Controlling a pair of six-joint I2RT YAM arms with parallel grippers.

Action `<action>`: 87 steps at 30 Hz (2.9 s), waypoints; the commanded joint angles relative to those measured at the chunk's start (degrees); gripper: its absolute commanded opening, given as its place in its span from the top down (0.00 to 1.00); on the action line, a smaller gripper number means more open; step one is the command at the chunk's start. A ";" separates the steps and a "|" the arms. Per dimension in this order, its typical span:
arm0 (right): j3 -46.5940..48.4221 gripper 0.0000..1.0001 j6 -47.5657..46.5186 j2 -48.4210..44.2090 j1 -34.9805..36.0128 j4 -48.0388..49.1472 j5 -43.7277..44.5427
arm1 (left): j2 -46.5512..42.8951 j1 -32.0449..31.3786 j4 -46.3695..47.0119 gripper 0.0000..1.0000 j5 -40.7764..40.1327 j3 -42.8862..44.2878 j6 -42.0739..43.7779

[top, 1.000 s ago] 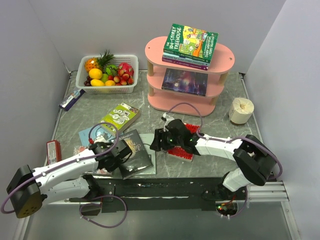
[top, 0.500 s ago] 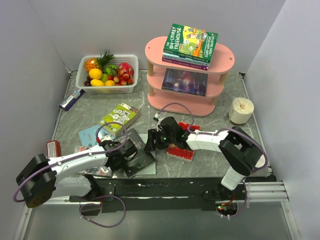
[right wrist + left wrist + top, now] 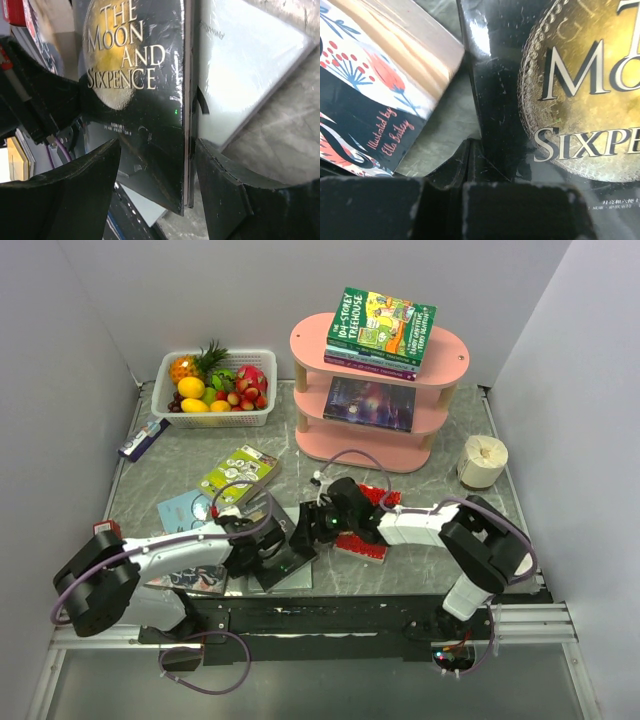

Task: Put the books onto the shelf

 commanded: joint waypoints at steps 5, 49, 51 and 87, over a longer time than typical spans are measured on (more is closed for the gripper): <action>-8.65 0.31 0.66 -6.53 0.84 -3.32 0.67 | 8.40 -1.38 13.82 0.99 0.47 4.61 4.37; -23.08 0.59 16.65 -19.30 -1.45 36.67 -8.46 | 7.70 -8.94 18.48 0.99 -2.35 8.22 7.71; -22.37 0.77 16.92 -19.03 -1.45 36.85 -8.99 | 7.71 -9.47 18.13 0.99 -2.88 8.84 7.71; 17.00 1.00 15.69 -36.16 -26.23 -23.97 -53.28 | -59.00 -9.56 33.73 0.04 -8.77 -0.30 20.88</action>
